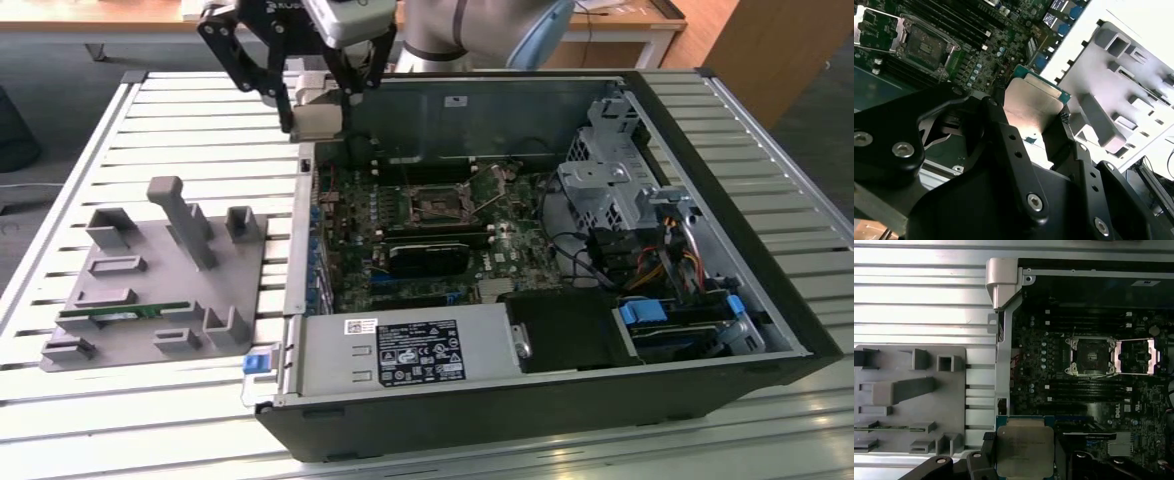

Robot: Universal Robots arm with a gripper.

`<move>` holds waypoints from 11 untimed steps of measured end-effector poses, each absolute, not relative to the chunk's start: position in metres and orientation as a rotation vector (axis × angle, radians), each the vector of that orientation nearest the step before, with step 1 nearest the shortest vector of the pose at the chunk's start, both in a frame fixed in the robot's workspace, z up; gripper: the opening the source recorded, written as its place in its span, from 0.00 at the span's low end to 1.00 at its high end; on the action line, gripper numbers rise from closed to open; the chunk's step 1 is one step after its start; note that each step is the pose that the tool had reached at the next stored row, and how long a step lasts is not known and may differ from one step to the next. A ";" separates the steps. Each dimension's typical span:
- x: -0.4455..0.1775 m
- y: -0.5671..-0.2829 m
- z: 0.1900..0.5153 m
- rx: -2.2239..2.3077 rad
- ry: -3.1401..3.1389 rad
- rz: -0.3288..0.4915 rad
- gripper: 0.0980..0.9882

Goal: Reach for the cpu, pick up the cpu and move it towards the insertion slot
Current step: 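Pick up the cpu and move it towards the insertion slot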

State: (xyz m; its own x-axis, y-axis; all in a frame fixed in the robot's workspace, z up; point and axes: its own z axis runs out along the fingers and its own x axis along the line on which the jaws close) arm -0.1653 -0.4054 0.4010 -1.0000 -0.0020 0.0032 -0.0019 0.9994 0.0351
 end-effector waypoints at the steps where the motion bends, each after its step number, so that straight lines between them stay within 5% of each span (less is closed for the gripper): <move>1: -0.164 -0.404 0.401 0.003 -3.138 -0.055 0.50; 11: -0.157 -0.386 0.401 0.003 -3.138 -0.055 0.50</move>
State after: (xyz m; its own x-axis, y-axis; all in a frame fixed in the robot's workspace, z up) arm -0.1570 -0.3864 0.4009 -1.0000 -0.0020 0.0031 -0.0019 0.9994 0.0352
